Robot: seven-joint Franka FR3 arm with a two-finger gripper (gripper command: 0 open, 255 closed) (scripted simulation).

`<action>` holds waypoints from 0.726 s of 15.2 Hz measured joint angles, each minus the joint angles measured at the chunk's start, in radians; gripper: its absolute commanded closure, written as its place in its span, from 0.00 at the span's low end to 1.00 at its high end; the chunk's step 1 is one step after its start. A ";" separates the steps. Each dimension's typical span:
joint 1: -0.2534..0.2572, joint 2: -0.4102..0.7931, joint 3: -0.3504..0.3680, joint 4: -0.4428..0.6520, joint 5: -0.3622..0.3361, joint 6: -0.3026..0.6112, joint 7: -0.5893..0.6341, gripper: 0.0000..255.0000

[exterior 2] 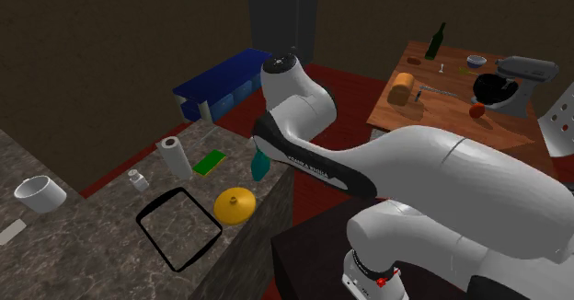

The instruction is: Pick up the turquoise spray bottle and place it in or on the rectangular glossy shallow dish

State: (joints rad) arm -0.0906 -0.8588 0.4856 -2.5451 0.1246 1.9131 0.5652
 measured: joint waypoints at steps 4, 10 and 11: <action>-0.090 0.079 0.189 0.003 0.019 0.122 0.253 0.00; -0.355 0.244 0.527 0.098 -0.038 0.264 0.653 0.00; -0.419 0.269 0.591 0.120 -0.057 0.282 0.719 0.00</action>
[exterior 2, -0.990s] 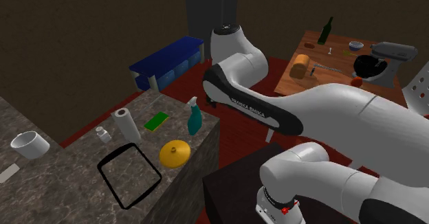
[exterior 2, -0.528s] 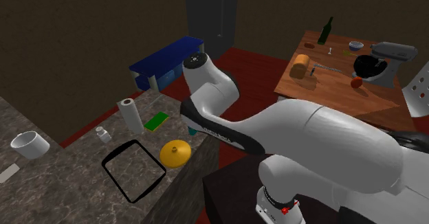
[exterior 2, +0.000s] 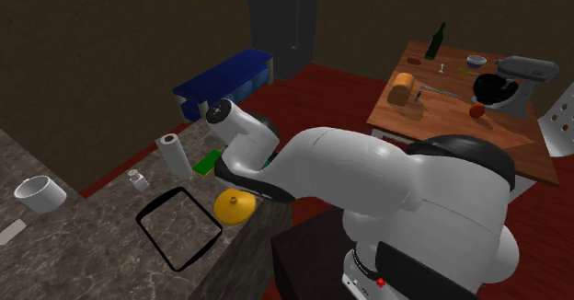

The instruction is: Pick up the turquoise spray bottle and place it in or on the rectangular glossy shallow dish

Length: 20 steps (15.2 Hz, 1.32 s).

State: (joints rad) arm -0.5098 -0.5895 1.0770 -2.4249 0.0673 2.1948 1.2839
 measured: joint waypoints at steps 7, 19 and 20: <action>-0.351 0.072 0.338 0.098 -0.073 0.072 0.256 0.00; -0.432 0.083 0.408 0.075 -0.082 0.135 0.266 1.00; -0.432 0.083 0.408 0.075 -0.082 0.135 0.266 1.00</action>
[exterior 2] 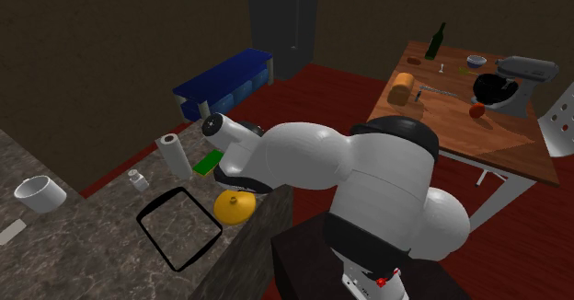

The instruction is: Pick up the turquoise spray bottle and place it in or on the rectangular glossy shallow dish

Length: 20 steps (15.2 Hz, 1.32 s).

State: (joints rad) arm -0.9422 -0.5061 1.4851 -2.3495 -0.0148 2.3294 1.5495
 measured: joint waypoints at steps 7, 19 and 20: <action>0.000 0.000 0.000 0.000 0.000 0.000 0.000 1.00; 0.116 -0.013 -0.147 0.051 0.004 -0.108 -0.050 1.00; 0.126 -0.016 -0.161 0.056 0.005 -0.119 -0.056 1.00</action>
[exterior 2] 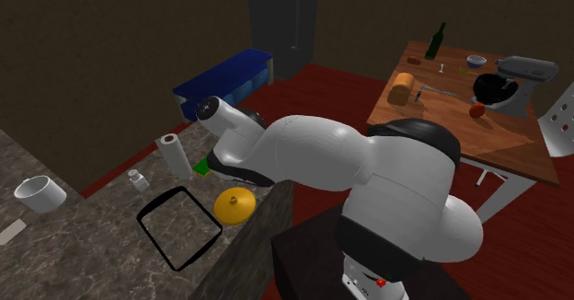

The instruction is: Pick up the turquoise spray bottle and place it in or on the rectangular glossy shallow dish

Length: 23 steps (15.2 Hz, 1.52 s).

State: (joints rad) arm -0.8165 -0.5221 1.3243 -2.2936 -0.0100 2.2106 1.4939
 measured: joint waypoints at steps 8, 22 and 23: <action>0.057 -0.017 -0.088 0.064 0.006 -0.096 -0.044 1.00; -0.040 -0.029 0.146 0.320 0.044 -0.303 0.092 1.00; -0.051 -0.034 0.170 0.339 0.051 -0.316 0.104 1.00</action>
State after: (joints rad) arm -0.8678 -0.5563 1.4945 -1.9541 0.0408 1.8942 1.5981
